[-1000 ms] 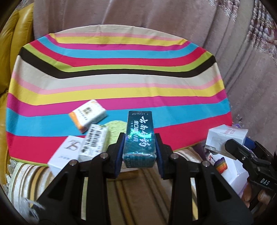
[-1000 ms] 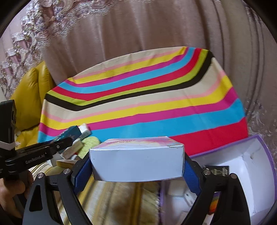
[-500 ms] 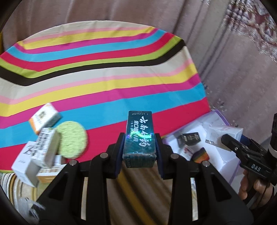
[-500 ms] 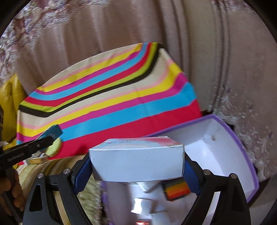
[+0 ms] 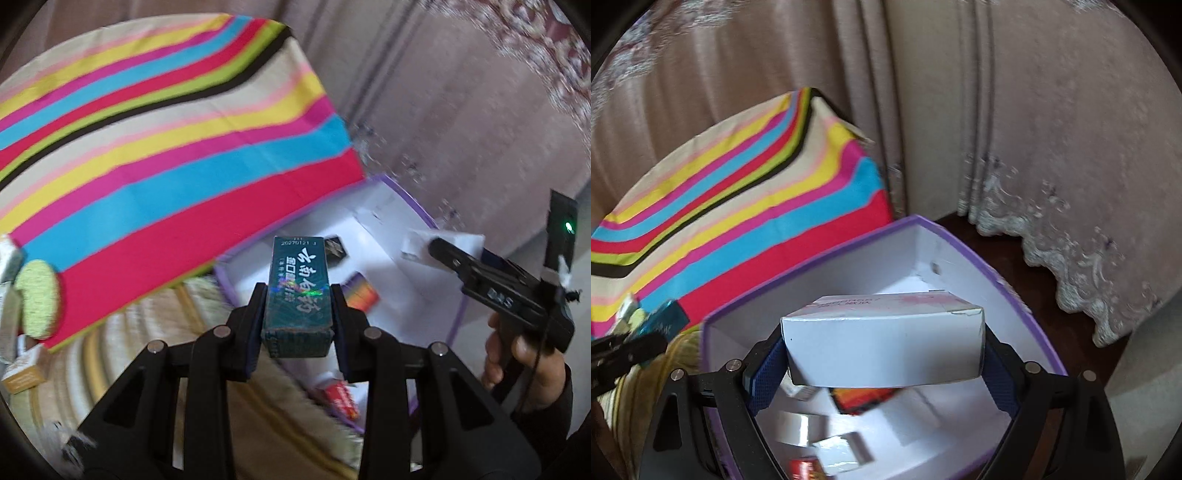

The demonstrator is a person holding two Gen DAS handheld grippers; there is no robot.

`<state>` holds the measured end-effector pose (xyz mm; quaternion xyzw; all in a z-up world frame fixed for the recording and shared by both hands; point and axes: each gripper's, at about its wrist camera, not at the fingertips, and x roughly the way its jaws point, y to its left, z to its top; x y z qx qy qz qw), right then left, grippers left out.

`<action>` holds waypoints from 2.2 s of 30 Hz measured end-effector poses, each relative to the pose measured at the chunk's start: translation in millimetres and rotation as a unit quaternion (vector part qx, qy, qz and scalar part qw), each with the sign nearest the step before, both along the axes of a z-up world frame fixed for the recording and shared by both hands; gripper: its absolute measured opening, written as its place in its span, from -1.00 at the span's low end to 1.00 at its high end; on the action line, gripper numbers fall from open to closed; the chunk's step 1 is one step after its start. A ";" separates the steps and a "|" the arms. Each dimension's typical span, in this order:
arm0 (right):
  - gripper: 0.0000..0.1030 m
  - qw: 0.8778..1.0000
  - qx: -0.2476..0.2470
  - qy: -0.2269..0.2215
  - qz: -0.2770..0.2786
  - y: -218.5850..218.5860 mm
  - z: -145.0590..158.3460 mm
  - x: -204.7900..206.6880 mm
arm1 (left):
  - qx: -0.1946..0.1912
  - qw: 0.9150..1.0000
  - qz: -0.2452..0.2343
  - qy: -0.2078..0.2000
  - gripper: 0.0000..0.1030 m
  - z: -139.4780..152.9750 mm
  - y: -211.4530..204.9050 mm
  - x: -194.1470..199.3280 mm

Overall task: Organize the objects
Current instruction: 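Release the teal box and white box into the purple box, opening both grippers, then move both grippers back over the remaining boxes on the cloth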

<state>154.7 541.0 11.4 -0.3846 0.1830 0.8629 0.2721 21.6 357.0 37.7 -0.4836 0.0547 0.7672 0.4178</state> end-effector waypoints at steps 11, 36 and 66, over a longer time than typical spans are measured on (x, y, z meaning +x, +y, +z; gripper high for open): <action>0.78 0.999 0.009 -0.004 -0.043 22.0 -1.6 15.0 | -0.023 0.995 -0.098 -0.021 -0.28 -9.3 56.7 40.0; 0.82 1.000 0.003 -0.021 -0.013 -1.0 4.3 -3.4 | -0.112 0.992 0.011 0.057 0.50 -2.7 31.0 23.2; 0.82 0.976 -0.024 -0.006 0.217 -172.4 22.5 -111.0 | -0.027 0.951 0.299 0.075 0.52 27.2 -236.8 -39.0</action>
